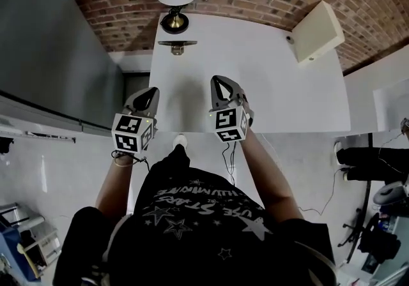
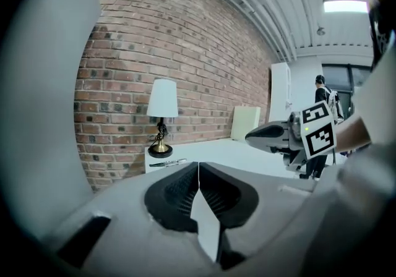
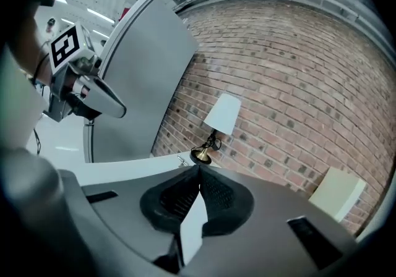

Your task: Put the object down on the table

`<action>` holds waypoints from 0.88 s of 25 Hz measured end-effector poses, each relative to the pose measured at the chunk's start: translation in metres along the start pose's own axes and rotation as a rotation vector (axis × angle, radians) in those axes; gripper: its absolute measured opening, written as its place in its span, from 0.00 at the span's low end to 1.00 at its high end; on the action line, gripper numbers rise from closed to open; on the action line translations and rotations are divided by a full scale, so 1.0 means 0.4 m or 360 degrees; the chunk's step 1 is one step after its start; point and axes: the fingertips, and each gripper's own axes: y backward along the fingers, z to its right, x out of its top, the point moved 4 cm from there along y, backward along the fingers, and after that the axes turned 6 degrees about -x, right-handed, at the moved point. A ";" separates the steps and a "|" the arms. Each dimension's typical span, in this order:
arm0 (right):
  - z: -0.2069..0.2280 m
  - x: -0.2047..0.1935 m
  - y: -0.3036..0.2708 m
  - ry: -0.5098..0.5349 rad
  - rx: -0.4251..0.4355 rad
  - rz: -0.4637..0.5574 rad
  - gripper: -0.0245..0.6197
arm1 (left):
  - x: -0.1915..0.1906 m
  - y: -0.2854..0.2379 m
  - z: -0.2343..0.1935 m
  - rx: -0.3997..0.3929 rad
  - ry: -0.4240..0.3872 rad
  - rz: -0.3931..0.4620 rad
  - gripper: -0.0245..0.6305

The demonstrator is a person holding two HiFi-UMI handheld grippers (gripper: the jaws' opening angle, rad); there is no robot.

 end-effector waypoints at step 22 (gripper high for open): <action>-0.038 -0.129 0.502 -0.0465 -0.0242 -0.0084 0.04 | -0.105 0.270 0.397 -0.0171 -0.0084 -0.0043 0.07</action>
